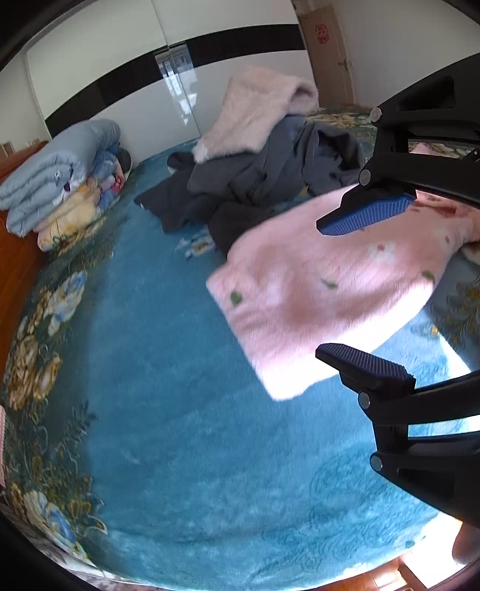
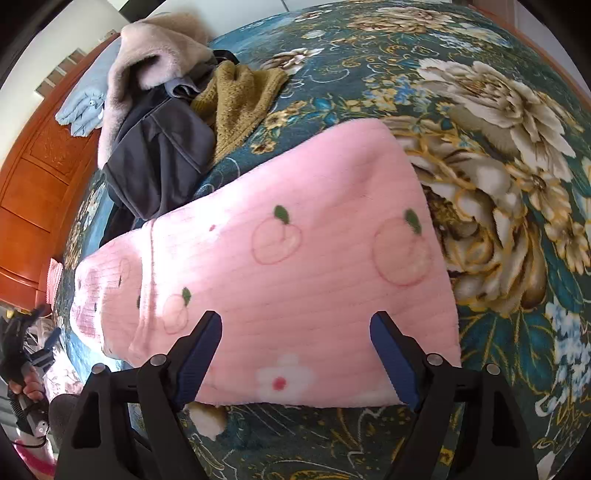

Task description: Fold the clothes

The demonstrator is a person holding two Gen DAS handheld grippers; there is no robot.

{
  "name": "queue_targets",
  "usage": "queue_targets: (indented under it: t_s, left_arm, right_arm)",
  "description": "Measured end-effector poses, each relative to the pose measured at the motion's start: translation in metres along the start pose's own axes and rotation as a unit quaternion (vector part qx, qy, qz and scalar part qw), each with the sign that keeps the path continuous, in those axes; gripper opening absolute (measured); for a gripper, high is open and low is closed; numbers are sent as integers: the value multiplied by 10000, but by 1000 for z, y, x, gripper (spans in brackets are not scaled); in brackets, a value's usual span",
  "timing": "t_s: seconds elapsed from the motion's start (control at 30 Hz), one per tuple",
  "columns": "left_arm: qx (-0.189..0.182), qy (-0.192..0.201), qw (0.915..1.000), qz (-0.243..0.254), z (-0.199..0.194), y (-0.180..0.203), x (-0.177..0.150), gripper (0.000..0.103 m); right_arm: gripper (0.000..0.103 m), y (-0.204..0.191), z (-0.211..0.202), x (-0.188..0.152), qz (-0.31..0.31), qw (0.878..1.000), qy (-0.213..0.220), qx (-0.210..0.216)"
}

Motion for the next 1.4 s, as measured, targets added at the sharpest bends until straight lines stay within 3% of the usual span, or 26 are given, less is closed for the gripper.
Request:
queue_targets:
  t_s: [0.07,0.13,0.27,0.43,0.53,0.7,0.87,0.93,1.07,1.2,1.3,1.4]
  left_arm:
    - [-595,-54,9974,-397,5,-20,6,65]
    - [-908,-40,9935,-687,9,-38,11,67]
    - [-601,-258,9966,-501,23,-60,20,68]
    - [-1029,-530,9931,-177,46,-51,25,70]
    - [-865,-657,9939,-209,64,-57,30,70]
    - [-1149,-381,9923,-256,67,-50,41,68]
    - [-1296,-340,9906,-274,70,-42,46,52]
    - [-1178,-299,9924,-181,66,-41,45,33]
    - [-799,-236,9965,-4,57,-34,44,28]
    - [-423,-119,9977,513,37,0,41,26]
    - [-104,35,9935,1134,14,43,35,26]
    - [112,191,9832,1812,-2,100,14,26]
  right_arm:
    - [83,-6,2,0,-65,10000,-53,-46]
    - [83,-9,4,-1,-103,9998,-108,-101]
    - [83,-16,6,-3,-150,9994,-225,-221]
    - [83,-23,12,-7,-217,9983,-399,-371]
    - [83,-28,14,-7,-241,9977,-479,-409]
    - [83,-34,13,-5,-354,9969,-489,-513]
    - [83,-39,20,-4,-368,9962,-569,-551]
    - [83,-42,21,-5,-416,9960,-591,-531]
    - [83,-44,17,-4,-416,9969,-534,-411]
    - [83,-40,12,-5,-329,9982,-440,-238]
    - [83,-37,10,-4,-261,9990,-355,-74]
    - [83,-30,6,-3,-171,9995,-259,113]
Point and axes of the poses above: each gripper's, at about its wrist camera, not at the fingertips, and z roughly the way its jaws point, y to its right, x to its top, the point moved 8 cm from there along z, roughly the way its jaws point, and after that the axes turned 9 degrees about -y, right-handed, at the moved point
